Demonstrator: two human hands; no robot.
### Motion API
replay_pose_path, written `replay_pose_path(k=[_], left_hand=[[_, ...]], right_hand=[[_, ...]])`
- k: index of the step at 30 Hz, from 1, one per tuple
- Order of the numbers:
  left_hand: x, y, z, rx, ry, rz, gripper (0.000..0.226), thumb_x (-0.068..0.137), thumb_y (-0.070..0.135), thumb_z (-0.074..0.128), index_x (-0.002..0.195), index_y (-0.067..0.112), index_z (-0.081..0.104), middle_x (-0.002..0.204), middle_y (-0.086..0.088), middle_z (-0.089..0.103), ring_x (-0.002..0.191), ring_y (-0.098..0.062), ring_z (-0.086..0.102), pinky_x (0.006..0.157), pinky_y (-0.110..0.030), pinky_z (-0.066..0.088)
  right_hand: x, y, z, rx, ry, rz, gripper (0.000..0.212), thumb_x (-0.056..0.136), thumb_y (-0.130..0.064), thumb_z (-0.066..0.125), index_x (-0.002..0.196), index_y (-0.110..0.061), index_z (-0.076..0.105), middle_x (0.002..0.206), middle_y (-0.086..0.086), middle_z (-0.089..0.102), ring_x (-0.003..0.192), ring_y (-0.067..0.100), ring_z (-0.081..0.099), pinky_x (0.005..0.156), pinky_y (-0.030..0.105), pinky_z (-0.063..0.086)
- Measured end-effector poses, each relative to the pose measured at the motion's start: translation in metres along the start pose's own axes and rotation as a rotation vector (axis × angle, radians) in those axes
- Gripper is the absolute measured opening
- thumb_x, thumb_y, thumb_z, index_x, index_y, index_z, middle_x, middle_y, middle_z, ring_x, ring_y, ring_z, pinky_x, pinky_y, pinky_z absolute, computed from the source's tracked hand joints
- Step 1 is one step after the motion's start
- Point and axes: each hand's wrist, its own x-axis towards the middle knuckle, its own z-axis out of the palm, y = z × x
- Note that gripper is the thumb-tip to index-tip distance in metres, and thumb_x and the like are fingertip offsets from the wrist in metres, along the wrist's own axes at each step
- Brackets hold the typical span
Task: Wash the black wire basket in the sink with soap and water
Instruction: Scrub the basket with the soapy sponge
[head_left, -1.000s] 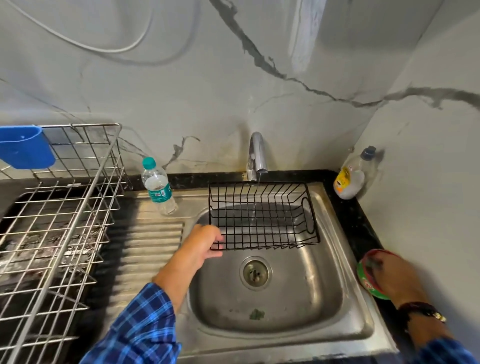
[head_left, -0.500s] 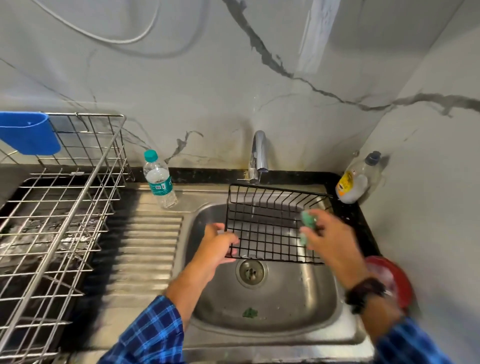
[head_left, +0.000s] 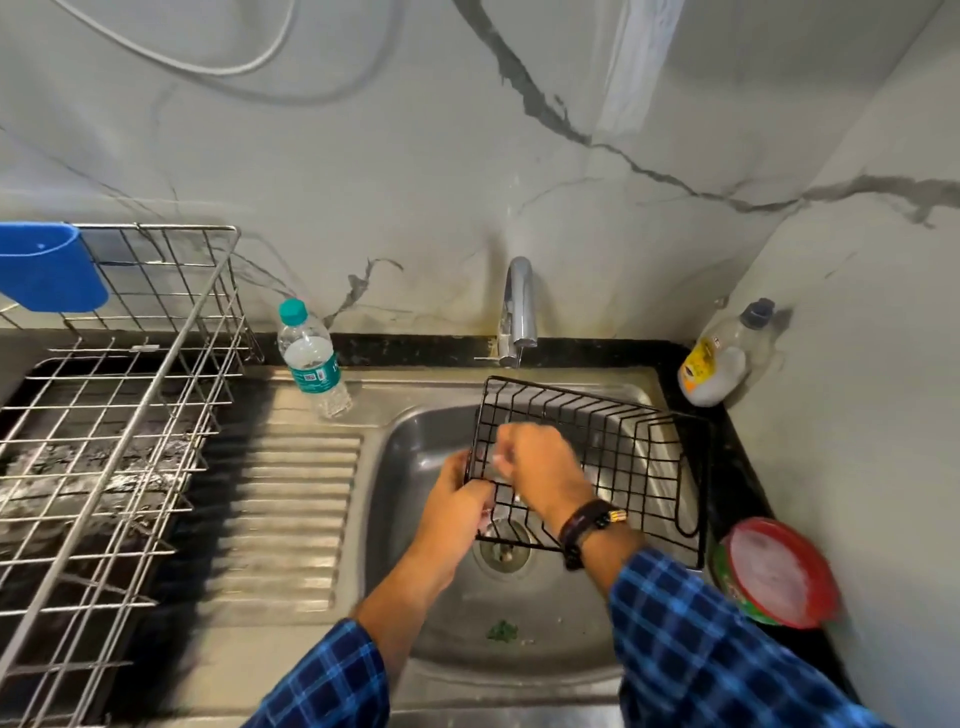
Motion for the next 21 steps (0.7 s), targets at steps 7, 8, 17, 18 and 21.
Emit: replay_pose_path(k=[7,8,17,18,21], left_hand=[[0.001,-0.007,0.0,-0.072,0.022,0.011,0.048,0.094,-0.003,0.045,0.13,0.028,0.055,0.1,-0.005,0.061,0.089,-0.021,0.054,0.089,-0.042,0.05],[0.002,-0.007,0.001,-0.056,0.011,0.013,0.047,0.095,-0.001,0.045,0.127,0.032,0.055,0.099,-0.006,0.06,0.09,-0.022,0.053,0.093,-0.045,0.051],[0.016,-0.003,0.007,-0.089,0.041,-0.001,0.049,0.092,-0.004,0.045,0.13,0.023,0.057,0.099,-0.005,0.069,0.084,-0.018,0.06,0.074,-0.029,0.052],[0.017,-0.007,0.001,-0.111,0.064,-0.014,0.05,0.092,-0.005,0.045,0.132,0.023,0.056,0.101,-0.006,0.068,0.087,-0.019,0.059,0.076,-0.03,0.051],[0.014,-0.012,-0.005,-0.106,0.083,0.002,0.053,0.094,-0.004,0.046,0.135,0.029,0.052,0.102,-0.004,0.065,0.092,-0.02,0.058,0.086,-0.036,0.05]], right_hand=[[0.004,0.058,-0.05,-0.235,0.285,0.367,0.008,0.097,-0.019,0.06,0.1,-0.013,0.064,0.097,0.007,0.067,0.094,0.022,0.066,0.075,0.031,0.054],[0.006,0.049,-0.043,-0.223,0.3,0.387,0.008,0.097,-0.018,0.06,0.102,-0.013,0.063,0.097,0.006,0.067,0.094,0.021,0.066,0.076,0.03,0.054],[0.023,0.007,-0.018,-0.021,0.279,0.176,0.007,0.097,-0.015,0.056,0.094,-0.019,0.062,0.092,-0.001,0.064,0.086,0.014,0.064,0.078,0.029,0.056],[0.019,0.023,-0.027,-0.097,0.286,0.245,0.006,0.098,-0.018,0.057,0.098,-0.017,0.062,0.095,0.0,0.064,0.089,0.015,0.064,0.077,0.026,0.053],[0.01,0.062,-0.052,-0.271,0.347,0.425,0.011,0.099,-0.013,0.056,0.102,-0.009,0.066,0.099,0.009,0.069,0.094,0.024,0.067,0.073,0.03,0.05]])
